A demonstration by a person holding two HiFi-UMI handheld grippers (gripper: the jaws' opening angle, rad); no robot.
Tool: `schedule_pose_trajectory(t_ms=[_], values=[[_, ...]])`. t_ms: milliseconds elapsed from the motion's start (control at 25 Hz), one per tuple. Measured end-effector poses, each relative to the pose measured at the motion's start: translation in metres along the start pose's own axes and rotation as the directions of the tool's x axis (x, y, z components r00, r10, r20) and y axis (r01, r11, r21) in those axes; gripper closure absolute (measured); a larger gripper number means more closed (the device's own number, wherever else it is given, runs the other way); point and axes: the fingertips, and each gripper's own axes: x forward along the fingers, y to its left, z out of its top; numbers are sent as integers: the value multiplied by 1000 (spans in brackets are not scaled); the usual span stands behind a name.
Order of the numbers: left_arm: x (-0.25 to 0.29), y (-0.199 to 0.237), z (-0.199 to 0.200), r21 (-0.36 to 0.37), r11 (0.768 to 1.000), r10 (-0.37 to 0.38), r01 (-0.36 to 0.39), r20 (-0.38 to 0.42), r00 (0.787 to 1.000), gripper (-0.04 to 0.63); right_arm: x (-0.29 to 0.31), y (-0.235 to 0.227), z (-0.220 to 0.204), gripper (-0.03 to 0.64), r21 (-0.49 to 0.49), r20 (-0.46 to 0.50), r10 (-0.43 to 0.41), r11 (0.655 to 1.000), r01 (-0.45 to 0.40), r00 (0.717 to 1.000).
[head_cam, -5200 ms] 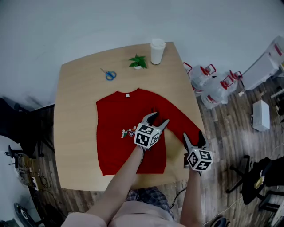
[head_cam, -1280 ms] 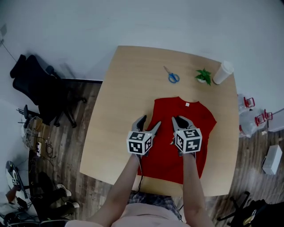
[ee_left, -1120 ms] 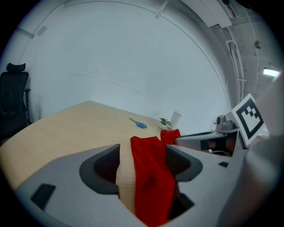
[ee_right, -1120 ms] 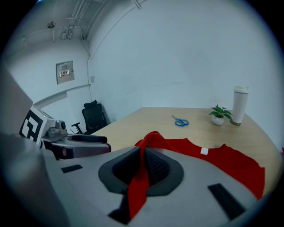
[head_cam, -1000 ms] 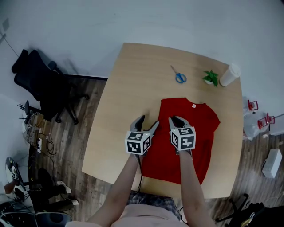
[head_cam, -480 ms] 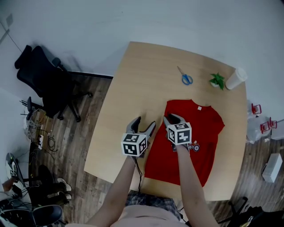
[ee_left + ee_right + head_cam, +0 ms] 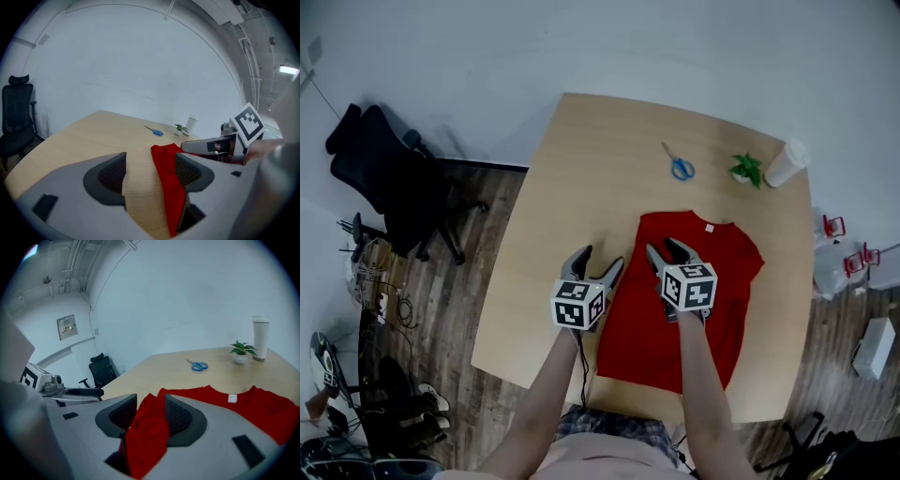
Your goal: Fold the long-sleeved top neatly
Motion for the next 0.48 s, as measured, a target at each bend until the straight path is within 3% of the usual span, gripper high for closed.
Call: schedule_pose_trajectory(t_ms=[240,480], values=[[42,-44,17,129,982,-132,139,-56,990,276,-60,-65,4,416,-40,3,-114,993,114,993],[94,-74,22,315,907,-216,279,-221,951,268,-113,-148,-4,397,-118,-48,-207,973,200,977]])
